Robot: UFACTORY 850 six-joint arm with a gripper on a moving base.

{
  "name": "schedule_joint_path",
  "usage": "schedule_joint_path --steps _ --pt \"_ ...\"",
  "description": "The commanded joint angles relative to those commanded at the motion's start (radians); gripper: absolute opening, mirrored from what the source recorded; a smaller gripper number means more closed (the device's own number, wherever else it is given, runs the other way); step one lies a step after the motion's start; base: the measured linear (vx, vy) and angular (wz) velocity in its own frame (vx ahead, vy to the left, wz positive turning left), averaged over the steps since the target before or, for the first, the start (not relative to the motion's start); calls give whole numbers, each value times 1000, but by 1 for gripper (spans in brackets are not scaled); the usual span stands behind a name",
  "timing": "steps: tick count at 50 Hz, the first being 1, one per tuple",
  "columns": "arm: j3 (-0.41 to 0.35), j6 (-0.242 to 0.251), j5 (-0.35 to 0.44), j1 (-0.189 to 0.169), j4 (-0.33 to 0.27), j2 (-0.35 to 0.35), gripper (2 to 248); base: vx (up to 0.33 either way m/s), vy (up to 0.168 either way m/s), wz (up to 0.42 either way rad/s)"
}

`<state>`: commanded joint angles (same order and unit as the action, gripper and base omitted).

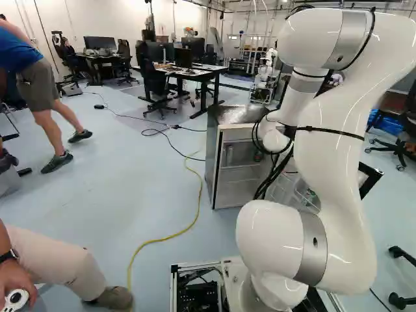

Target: Grab a drink from the fridge

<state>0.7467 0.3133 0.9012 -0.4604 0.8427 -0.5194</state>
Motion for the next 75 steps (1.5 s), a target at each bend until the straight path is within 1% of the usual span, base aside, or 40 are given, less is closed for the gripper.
schedule_joint_path --steps 34,58,75 --pt "14 0 0 2 0 -10 143 0 0 0" --pt "62 0 0 -36 0 -43 143 0 0 0" --pt "58 0 0 -46 0 -40 143 0 0 0"
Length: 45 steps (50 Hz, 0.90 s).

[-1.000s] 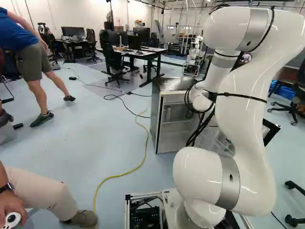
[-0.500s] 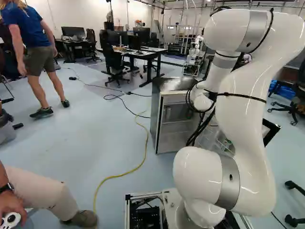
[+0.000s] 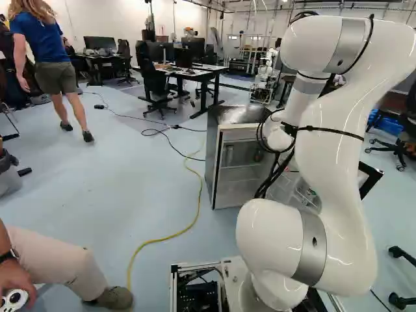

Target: Grab a drink from the fridge

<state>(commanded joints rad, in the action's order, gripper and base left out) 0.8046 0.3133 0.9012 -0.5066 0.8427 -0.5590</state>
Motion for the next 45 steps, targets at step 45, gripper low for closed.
schedule_joint_path --steps 45 --pt "-45 0 43 -11 0 31 91 0 0 0"
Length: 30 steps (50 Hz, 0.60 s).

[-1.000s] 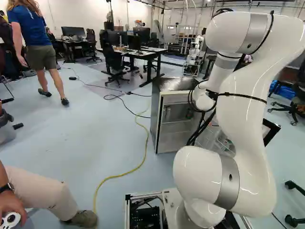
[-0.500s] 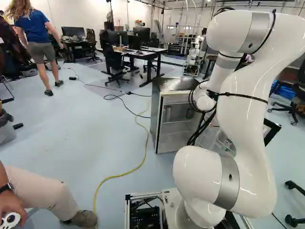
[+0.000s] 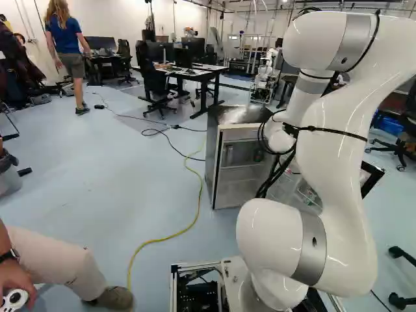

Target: Grab a drink from the fridge

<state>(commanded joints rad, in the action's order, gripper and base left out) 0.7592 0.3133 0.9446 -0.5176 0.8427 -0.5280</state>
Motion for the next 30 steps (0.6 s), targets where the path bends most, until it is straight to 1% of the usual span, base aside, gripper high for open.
schedule_joint_path --steps 30 --pt "-75 0 131 10 0 52 91 0 0 0"
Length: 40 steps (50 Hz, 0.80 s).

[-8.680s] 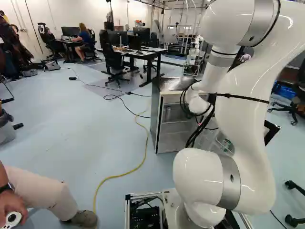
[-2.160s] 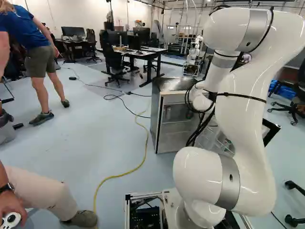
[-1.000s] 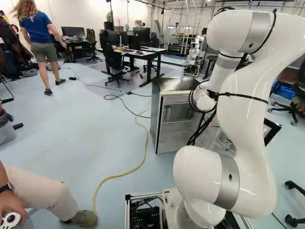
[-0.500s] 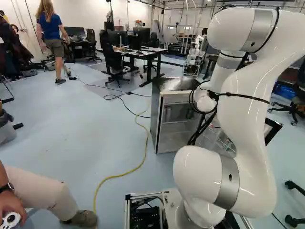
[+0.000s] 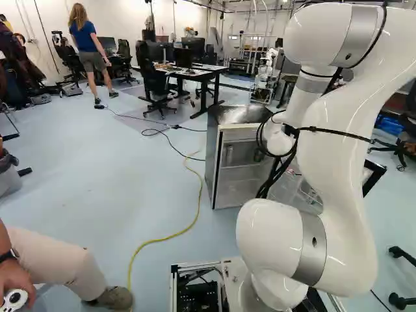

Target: Grab a drink from the fridge

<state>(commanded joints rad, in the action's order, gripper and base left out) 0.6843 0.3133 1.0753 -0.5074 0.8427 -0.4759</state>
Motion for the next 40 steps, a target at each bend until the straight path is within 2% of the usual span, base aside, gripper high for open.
schedule_joint_path --steps 13,28,40 --pt "-39 0 51 9 0 28 91 0 0 0" --pt "-98 0 57 30 0 70 91 0 0 0" --pt "-150 0 57 60 0 108 91 0 0 0"
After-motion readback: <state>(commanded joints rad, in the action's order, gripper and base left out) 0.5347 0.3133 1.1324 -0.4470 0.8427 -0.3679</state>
